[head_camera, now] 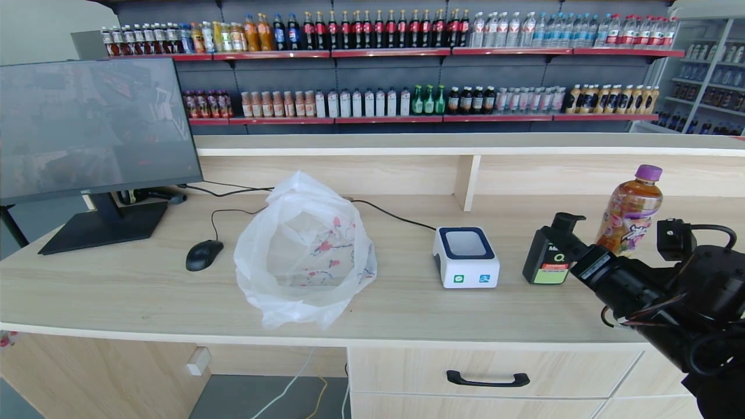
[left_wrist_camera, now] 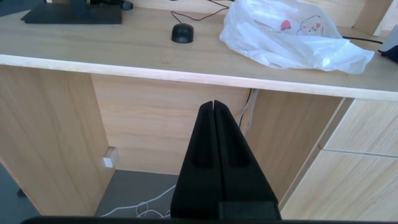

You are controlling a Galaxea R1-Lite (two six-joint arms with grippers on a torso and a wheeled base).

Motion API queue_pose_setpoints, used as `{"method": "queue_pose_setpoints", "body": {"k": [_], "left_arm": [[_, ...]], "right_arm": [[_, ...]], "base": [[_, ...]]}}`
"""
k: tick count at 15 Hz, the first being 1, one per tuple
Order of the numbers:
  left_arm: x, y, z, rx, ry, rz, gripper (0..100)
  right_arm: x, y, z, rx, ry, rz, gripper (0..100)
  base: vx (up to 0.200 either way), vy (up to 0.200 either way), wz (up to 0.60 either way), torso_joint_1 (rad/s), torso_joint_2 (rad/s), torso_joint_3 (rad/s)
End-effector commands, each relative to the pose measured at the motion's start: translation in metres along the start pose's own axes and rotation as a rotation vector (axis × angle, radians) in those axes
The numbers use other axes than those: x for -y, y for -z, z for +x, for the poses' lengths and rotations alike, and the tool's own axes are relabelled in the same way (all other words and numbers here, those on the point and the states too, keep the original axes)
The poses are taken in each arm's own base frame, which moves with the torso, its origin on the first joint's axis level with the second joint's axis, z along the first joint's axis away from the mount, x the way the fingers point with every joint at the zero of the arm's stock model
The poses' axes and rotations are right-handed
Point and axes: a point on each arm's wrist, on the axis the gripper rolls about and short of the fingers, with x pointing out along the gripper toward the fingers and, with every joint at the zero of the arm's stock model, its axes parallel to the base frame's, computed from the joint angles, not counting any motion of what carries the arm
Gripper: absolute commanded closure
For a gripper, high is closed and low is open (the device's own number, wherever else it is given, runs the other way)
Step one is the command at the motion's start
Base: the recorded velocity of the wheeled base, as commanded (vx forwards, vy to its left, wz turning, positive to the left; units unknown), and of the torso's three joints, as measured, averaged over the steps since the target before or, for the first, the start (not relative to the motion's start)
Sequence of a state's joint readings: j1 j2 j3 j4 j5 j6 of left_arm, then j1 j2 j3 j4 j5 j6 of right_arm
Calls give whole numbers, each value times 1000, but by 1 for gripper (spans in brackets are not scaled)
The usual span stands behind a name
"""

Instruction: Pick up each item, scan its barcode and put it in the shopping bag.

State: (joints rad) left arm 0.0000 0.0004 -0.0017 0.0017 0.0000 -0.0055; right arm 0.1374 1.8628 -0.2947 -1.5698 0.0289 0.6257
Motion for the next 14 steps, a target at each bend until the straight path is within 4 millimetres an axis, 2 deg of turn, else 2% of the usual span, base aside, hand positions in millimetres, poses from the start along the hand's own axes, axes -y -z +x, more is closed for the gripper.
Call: {"method": "queue_pose_setpoints", "body": {"k": [1, 14], "left_arm": [[0, 0, 0, 0, 0, -1, 100], [0, 0, 0, 0, 0, -1, 100]], "right_arm": [[0, 0, 0, 2, 1, 0, 0], [3, -9, 10, 47, -1, -5, 0]], "base": [[0, 0, 0, 0, 0, 0], [0, 0, 0, 0, 0, 0]]}}
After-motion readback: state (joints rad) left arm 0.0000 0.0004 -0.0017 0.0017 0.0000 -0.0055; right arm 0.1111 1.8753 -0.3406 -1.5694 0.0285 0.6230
